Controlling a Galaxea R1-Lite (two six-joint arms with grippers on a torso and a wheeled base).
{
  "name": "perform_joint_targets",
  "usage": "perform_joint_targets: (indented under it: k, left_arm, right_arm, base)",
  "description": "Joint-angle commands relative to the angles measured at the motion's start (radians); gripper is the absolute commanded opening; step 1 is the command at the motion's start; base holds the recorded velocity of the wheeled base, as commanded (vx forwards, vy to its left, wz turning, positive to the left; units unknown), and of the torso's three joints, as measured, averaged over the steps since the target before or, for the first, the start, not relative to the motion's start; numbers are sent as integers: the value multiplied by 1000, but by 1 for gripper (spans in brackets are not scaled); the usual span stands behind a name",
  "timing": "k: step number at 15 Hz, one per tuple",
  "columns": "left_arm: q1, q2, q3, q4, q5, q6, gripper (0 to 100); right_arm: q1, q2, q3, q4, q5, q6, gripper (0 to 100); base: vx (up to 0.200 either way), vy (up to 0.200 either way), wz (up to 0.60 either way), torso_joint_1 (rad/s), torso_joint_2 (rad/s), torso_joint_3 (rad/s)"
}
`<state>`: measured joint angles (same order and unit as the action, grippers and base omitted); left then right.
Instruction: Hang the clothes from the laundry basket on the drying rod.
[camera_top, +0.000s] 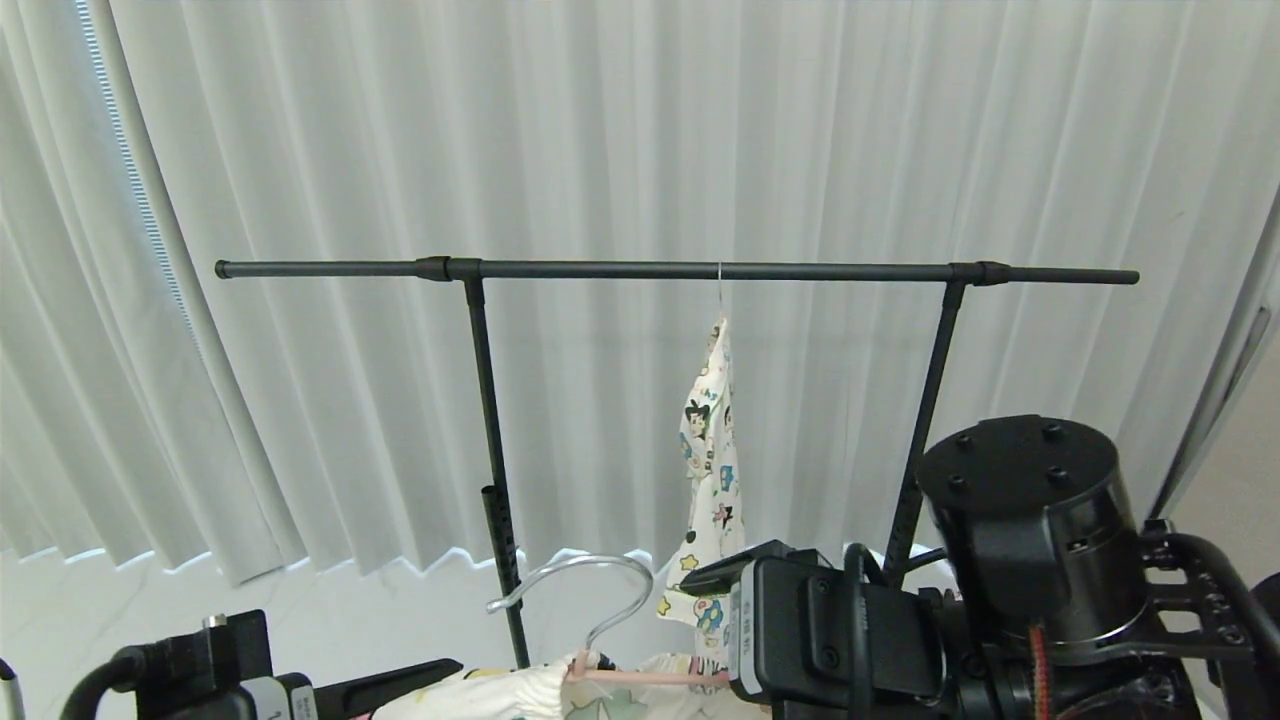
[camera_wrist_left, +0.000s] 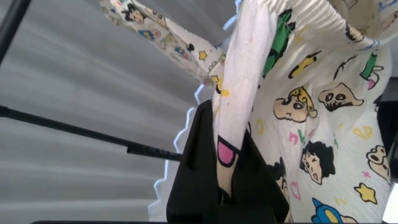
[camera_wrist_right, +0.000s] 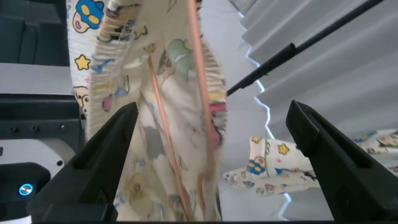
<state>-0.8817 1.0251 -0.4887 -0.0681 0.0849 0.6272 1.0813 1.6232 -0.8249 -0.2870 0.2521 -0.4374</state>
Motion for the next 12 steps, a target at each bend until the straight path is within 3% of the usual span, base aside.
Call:
perform_joint_targets:
  k: [1,6,7,12]
  left_arm:
    - [-6,0,-17,-1,-1,0,0]
    - [-29,4,-36,-1,-1,2,0]
    - [-29,4,-39,-1,-1,2,0]
    - [-51,3,-48,-1,-1,2,0]
  right_arm:
    - [6,38,-8,2,1,2,100]
    - [8,55,-23,2,3,86,100]
    - [8,55,-23,2,3,95,0]
    - [5,58,-23,2,-7,95,0]
  base:
    - [0,0,0,0,0,0]
    - [0,0,0,0,0,0]
    - [0,0,0,0,0,0]
    - [0,0,0,0,0,0]
